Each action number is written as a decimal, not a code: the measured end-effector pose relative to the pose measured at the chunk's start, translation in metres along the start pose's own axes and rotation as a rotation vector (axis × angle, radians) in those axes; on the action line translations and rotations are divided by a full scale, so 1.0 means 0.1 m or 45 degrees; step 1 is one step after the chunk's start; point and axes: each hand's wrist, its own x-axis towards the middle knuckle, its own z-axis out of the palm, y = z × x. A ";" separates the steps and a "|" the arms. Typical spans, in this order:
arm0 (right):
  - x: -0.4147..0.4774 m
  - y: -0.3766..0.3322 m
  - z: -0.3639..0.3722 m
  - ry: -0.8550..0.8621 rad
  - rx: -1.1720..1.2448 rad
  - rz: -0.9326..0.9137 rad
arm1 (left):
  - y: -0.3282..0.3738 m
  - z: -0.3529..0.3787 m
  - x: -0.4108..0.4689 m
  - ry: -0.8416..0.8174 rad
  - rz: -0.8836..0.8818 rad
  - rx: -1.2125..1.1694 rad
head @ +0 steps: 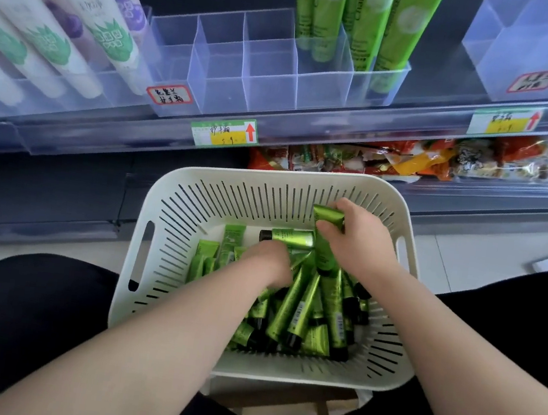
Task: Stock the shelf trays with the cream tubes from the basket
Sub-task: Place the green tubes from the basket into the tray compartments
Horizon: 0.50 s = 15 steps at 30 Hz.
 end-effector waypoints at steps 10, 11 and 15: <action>-0.11 -0.25 -0.21 0.109 0.025 -0.158 | -0.43 -0.21 -0.41 0.463 0.345 -0.686; -0.12 -0.30 -0.26 0.132 0.023 -0.186 | -0.45 -0.28 -0.47 0.496 0.372 -0.746; -0.11 -0.51 -0.56 0.269 -0.017 -0.315 | -0.45 -0.65 -0.71 0.624 0.437 -0.932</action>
